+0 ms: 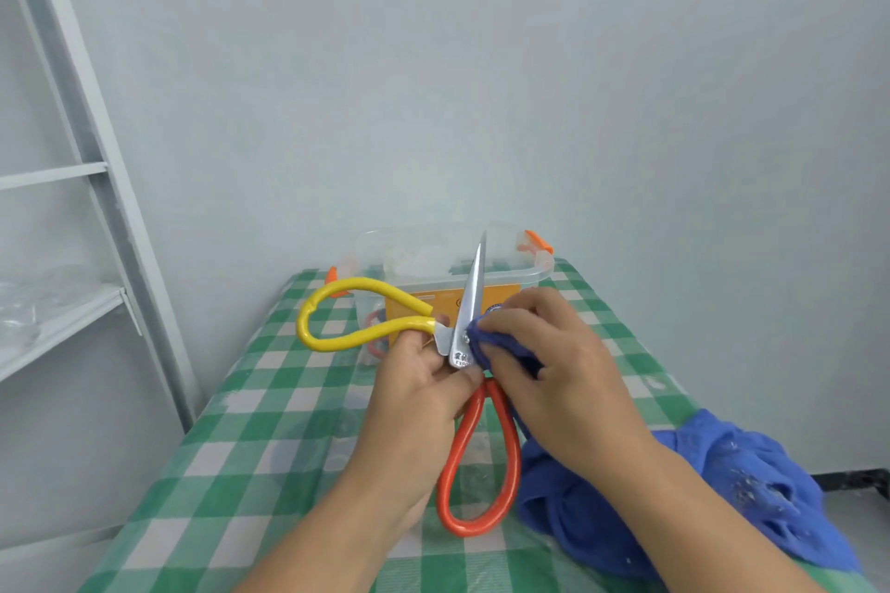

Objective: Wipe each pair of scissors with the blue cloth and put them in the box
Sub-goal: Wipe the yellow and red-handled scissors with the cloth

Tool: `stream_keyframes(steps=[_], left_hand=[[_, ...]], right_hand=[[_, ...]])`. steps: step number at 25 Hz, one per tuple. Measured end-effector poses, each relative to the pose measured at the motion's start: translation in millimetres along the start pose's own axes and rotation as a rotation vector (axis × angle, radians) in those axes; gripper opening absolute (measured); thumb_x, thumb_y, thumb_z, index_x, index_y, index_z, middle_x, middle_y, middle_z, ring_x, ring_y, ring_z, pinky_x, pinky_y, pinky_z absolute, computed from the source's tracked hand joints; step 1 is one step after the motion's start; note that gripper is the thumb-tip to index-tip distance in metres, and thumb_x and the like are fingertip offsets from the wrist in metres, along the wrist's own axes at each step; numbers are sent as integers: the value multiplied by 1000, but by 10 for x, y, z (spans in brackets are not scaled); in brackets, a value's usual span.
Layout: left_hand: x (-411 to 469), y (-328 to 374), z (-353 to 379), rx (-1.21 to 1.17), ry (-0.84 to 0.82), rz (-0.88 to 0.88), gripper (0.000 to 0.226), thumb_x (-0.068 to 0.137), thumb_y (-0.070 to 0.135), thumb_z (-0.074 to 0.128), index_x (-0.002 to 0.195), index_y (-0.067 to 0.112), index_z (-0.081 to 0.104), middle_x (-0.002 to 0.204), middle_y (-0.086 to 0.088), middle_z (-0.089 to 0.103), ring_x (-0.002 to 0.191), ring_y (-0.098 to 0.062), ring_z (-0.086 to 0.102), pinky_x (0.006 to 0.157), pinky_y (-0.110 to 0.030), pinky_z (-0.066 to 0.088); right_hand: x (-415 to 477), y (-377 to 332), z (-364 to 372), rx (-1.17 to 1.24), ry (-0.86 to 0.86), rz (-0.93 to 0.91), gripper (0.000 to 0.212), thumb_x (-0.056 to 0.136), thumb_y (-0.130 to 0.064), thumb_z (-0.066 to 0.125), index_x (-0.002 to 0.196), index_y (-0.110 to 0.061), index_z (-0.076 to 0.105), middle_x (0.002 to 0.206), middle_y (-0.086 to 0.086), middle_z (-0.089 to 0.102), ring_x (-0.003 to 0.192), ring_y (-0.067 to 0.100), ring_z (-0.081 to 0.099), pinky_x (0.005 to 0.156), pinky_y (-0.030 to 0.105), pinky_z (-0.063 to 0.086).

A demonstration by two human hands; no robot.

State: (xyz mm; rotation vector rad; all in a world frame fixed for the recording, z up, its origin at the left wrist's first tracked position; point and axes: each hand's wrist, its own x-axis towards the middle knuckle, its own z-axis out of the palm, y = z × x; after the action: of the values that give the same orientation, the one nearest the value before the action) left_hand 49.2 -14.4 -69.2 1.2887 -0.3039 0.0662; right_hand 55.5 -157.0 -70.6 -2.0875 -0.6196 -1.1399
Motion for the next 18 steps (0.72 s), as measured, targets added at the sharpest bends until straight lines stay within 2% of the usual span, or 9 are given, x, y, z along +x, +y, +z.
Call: stream_keyframes(steps=[2, 3, 6, 9, 12, 14, 15, 18], left_hand=[[7, -4, 15, -18, 31, -1, 24, 94, -12, 55, 113, 2, 60, 107, -28, 69, 94, -33, 63, 85, -48, 46], [12, 6, 18, -19, 41, 2, 24, 94, -11, 54, 113, 2, 60, 108, -30, 68, 93, -32, 63, 83, -45, 46], [10, 44, 18, -7, 52, 24, 27, 96, -15, 47, 113, 2, 60, 107, -17, 74, 97, -22, 73, 76, -29, 57], [-19, 94, 46, 14, 65, 46, 28, 96, -17, 45, 111, 2, 60, 108, -12, 74, 98, -21, 74, 75, -26, 59], [-18, 105, 49, 1, 80, 29, 28, 97, -16, 45, 108, 4, 61, 106, -11, 76, 102, -23, 73, 85, -40, 59], [-17, 102, 46, 11, 92, 20, 25, 97, -13, 48, 110, 3, 61, 105, -19, 74, 103, -27, 71, 91, -50, 56], [-20, 114, 36, 9, 97, 13, 25, 97, -13, 48, 110, 3, 61, 104, -22, 73, 102, -25, 71, 90, -50, 57], [-34, 179, 4, -3, 65, 3, 27, 96, -16, 46, 109, 1, 62, 103, -12, 77, 100, -24, 74, 80, -33, 61]], right_hand=[[-4, 54, 55, -51, -39, -79, 12, 93, -15, 63, 98, -12, 74, 101, 2, 60, 82, 23, 63, 64, 38, 51], [-9, 88, 61, -89, -23, -103, 14, 95, -15, 61, 95, -9, 74, 101, 5, 61, 80, 26, 64, 61, 40, 52], [-43, 208, -2, -222, 101, -93, 26, 92, -19, 53, 86, -10, 77, 96, 6, 62, 75, 23, 65, 56, 34, 53], [-18, 290, -97, -265, 209, 33, 27, 90, -22, 53, 89, -13, 79, 93, 1, 64, 73, 20, 64, 55, 33, 53], [-22, 241, -49, -284, 224, -3, 15, 88, -9, 64, 92, -10, 79, 93, 2, 67, 80, 20, 63, 64, 30, 51], [-20, 204, -35, -272, 180, -80, 16, 87, -1, 66, 95, -8, 78, 96, 4, 68, 86, 20, 60, 73, 24, 47], [-19, 202, -34, -258, 164, -110, 16, 88, 0, 66, 97, -6, 77, 98, 5, 68, 88, 19, 59, 76, 22, 46], [-35, 247, -36, -248, 154, -145, 20, 94, -8, 58, 98, -8, 78, 99, 5, 67, 91, 17, 57, 78, 21, 45]])
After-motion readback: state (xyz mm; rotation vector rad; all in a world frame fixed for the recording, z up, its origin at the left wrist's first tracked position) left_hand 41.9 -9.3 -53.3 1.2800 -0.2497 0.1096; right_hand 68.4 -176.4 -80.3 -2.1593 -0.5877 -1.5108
